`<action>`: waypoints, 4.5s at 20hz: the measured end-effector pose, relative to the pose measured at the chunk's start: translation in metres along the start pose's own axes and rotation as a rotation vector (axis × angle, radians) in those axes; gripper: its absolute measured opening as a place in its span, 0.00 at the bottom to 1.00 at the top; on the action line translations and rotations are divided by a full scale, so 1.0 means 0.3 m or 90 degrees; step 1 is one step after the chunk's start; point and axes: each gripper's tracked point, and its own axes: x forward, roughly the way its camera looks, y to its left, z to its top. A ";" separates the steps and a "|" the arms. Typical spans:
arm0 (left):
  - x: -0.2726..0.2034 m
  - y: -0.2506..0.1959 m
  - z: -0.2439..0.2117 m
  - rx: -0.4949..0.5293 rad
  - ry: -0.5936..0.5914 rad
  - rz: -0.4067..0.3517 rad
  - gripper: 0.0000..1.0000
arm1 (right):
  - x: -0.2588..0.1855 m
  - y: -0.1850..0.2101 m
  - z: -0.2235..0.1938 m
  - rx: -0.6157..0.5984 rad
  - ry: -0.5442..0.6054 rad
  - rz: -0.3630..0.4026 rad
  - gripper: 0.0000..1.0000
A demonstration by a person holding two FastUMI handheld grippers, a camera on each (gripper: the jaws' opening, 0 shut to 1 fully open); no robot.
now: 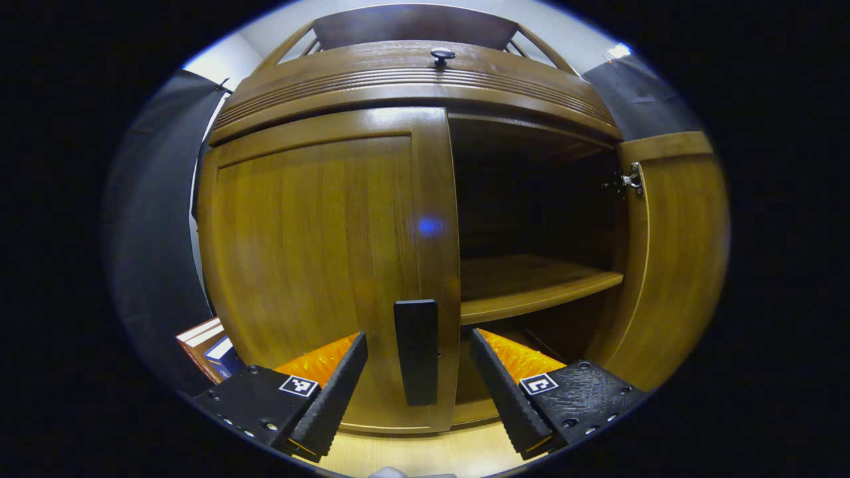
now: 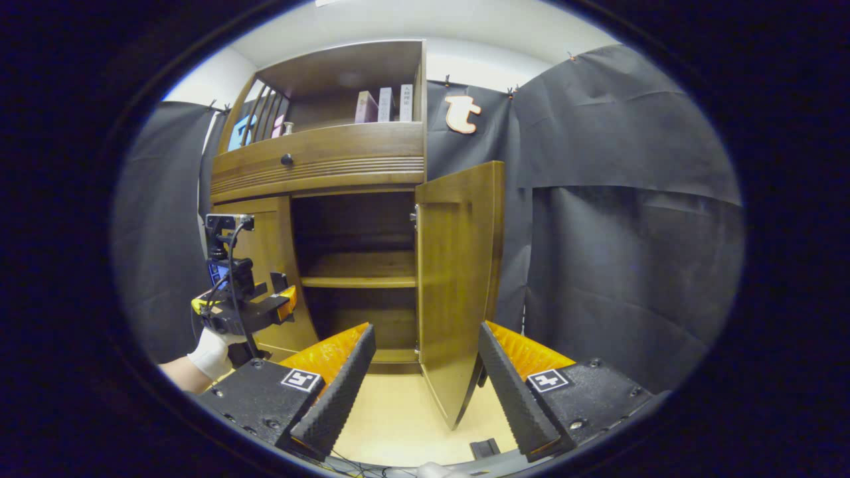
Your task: Open the right door of the double-door shoe cabinet with the right hand, and open the left door with the left hand.
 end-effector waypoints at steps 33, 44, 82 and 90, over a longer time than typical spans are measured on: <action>0.015 -0.015 -0.040 -0.014 0.001 -0.067 0.30 | -0.021 0.022 -0.031 -0.002 0.016 0.046 0.98; 0.064 -0.006 -0.033 -0.004 0.007 -0.038 0.53 | 0.008 0.043 -0.042 -0.010 0.030 0.063 1.00; -0.572 0.321 -0.099 -0.019 0.004 0.028 0.23 | -0.084 0.235 -0.097 -0.014 0.034 0.165 0.98; -0.690 0.512 -0.085 -0.022 -0.012 0.055 0.23 | -0.104 0.349 -0.118 -0.020 0.040 0.205 0.98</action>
